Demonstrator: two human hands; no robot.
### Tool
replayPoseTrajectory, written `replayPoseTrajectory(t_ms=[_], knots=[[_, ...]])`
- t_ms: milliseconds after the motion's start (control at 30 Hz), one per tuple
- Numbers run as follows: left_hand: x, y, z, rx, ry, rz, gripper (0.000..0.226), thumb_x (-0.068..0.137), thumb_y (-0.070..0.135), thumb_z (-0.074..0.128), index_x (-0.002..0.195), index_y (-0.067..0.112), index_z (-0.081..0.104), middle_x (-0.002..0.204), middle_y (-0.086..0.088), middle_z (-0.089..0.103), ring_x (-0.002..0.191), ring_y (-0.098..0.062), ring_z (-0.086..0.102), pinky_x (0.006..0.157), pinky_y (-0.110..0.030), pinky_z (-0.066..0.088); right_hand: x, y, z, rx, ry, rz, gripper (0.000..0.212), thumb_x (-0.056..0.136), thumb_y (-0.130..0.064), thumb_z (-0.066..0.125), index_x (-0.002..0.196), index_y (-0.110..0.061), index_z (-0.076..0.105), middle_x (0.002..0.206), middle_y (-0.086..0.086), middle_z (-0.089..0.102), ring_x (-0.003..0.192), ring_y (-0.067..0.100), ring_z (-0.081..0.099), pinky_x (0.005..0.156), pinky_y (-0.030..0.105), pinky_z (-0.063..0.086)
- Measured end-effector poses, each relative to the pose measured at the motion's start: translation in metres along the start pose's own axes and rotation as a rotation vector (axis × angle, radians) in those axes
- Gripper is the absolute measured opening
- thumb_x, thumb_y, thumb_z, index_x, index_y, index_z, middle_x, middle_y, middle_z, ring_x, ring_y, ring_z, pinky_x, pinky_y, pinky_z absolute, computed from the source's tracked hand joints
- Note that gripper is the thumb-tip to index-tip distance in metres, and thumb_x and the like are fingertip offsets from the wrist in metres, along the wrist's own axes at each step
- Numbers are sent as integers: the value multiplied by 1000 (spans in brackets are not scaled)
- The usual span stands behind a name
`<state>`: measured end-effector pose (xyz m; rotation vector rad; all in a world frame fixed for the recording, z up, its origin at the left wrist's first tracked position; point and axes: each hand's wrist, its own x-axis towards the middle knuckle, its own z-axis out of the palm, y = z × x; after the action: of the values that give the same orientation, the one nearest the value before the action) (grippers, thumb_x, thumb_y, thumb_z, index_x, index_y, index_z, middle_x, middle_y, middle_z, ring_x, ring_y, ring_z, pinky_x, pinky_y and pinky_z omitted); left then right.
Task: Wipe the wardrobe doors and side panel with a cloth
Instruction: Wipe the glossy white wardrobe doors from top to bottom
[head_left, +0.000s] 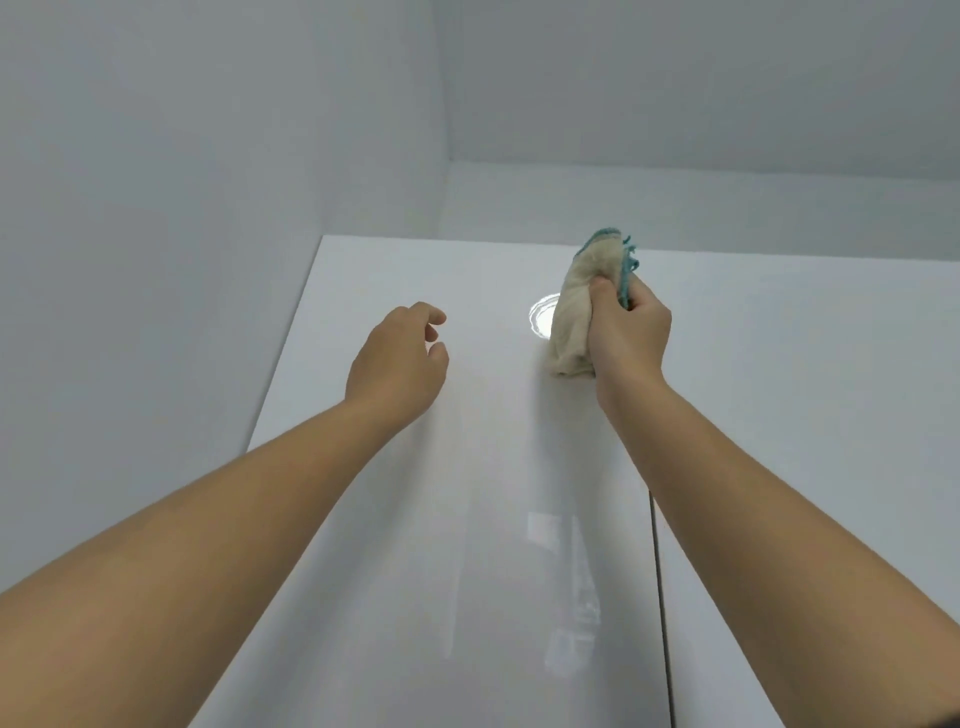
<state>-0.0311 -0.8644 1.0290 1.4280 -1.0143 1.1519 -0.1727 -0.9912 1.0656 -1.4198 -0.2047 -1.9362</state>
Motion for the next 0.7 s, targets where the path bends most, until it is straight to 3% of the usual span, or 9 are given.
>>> replayPoseTrajectory(t_ms=[100, 200, 300, 400, 500, 600, 700], knots=[[21, -8, -5, 181, 11, 48, 36, 96, 17, 45, 132, 21, 48, 124, 3, 52, 110, -16, 51, 84, -34, 47, 40, -11, 6, -253, 33, -208, 25, 91, -21, 46, 67, -19, 43, 84, 5, 44, 61, 14, 41, 63, 27, 36], [37, -17, -11, 336, 47, 91, 39, 97, 17, 44, 135, 19, 46, 130, 0, 49, 117, -20, 47, 82, -38, 48, 73, -16, 6, -565, 63, -336, 15, 95, -23, 42, 85, -19, 53, 98, 5, 40, 66, 17, 45, 63, 29, 37], [49, -24, -18, 486, 85, 119, 41, 97, 14, 42, 137, 17, 45, 132, -2, 47, 117, -23, 45, 81, -35, 44, 91, -1, 10, -865, 69, -323, 22, 96, -20, 43, 110, -12, 58, 106, 9, 42, 89, 30, 52, 66, 34, 40], [58, -38, -34, 661, 129, 181, 41, 96, 13, 42, 136, 16, 45, 132, -4, 47, 118, -24, 45, 87, -34, 40, 90, 16, 21, -1056, 63, -314, 26, 94, -9, 43, 117, -8, 55, 116, 14, 43, 99, 33, 49, 67, 34, 38], [66, -58, -56, 846, 160, 265, 40, 92, 6, 44, 130, 11, 52, 137, -7, 47, 124, -26, 44, 96, -35, 37, 91, 19, 29, -1063, 101, -286, 24, 94, -5, 44, 116, -4, 53, 118, 14, 43, 101, 33, 48, 68, 35, 37], [66, -79, -69, 1124, 90, 285, 44, 92, 6, 39, 135, 10, 47, 148, -9, 37, 140, -25, 28, 114, -38, 18, 94, 20, 37, -947, 92, -303, 20, 94, -8, 42, 111, -2, 50, 118, 19, 45, 102, 36, 49, 72, 37, 35], [63, -97, -77, 1331, 115, 393, 50, 83, 5, 34, 130, 4, 53, 142, -17, 43, 139, -32, 32, 116, -43, 19, 88, 22, 51, -948, 66, -392, 17, 93, -7, 43, 108, -1, 49, 118, 22, 46, 103, 36, 49, 73, 35, 32]])
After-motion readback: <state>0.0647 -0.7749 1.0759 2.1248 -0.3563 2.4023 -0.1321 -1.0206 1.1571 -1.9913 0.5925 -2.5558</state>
